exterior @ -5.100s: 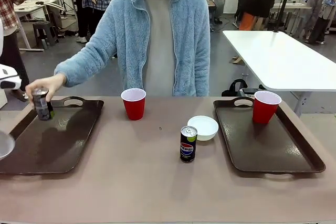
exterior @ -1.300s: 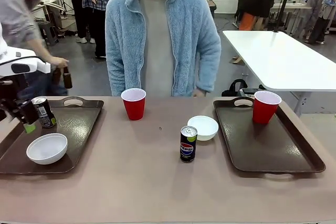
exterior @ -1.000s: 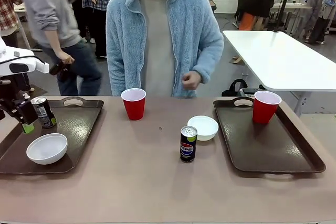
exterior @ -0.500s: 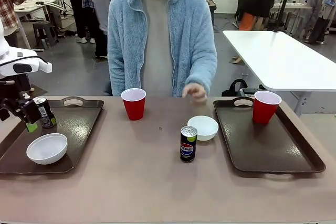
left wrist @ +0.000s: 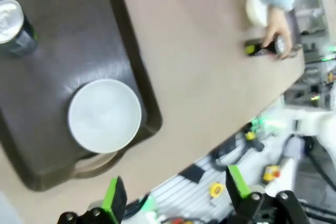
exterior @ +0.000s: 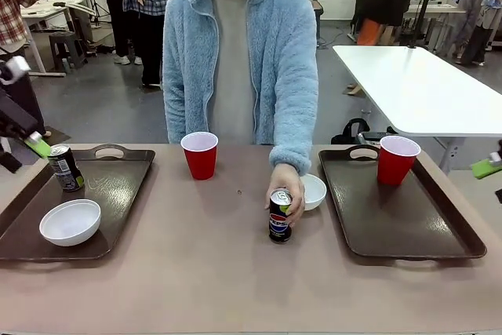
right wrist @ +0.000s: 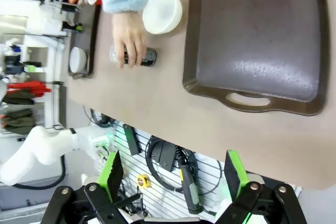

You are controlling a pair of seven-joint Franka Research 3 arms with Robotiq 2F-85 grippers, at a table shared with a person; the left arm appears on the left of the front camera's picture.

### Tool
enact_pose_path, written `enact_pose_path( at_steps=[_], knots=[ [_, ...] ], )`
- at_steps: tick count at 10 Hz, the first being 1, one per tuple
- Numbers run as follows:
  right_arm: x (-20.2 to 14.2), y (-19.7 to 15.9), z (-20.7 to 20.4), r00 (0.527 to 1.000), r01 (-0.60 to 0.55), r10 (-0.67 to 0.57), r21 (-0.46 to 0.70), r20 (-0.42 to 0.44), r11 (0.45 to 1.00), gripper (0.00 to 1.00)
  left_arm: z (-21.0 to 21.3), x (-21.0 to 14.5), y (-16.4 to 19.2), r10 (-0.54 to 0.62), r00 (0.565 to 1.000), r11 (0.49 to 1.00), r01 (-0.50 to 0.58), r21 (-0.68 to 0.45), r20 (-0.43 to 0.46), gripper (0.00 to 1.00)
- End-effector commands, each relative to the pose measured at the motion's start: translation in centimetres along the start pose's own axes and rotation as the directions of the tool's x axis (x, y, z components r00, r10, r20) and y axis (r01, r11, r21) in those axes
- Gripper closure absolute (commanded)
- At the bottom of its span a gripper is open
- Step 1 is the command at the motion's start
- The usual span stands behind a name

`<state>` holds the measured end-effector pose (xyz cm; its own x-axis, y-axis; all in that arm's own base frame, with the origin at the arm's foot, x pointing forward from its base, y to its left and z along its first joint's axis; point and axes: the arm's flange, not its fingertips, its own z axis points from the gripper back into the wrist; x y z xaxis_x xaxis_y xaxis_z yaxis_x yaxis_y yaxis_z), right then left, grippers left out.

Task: Prepare tableware on both trays.
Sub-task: Pick up a Picnic Bowl from the table and place it on a Handle tray.

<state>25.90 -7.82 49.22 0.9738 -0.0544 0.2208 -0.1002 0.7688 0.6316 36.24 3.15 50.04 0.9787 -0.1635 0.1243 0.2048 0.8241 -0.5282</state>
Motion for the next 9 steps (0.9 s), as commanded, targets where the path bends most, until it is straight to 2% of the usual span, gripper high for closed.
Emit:
enact_pose_path(
  at_steps=[1,3,6,9],
  knots=[
    [0.9,3.7,-1.4,0.998,-0.001,-0.003,-0.081,-0.057,0.997,0.00,2.5,-0.1,3.1,0.066,0.994,0.985,-0.052,-0.163,0.084,0.00],
    [2.3,6.6,-3.0,0.994,0.006,-0.025,-0.171,-0.109,0.985,0.00,4.3,-1.1,5.6,0.128,0.980,0.972,-0.093,-0.217,0.153,0.00],
    [5.8,10.4,-7.3,0.986,0.024,-0.070,-0.282,-0.151,0.959,0.00,7.2,-2.6,10.2,0.196,0.959,0.931,-0.116,-0.347,0.204,0.00],
    [9.5,11.5,-12.3,0.978,0.064,-0.132,-0.371,-0.161,0.926,0.00,8.0,-3.9,13.0,0.253,0.942,0.901,-0.146,-0.408,0.222,0.00]
  ],
)
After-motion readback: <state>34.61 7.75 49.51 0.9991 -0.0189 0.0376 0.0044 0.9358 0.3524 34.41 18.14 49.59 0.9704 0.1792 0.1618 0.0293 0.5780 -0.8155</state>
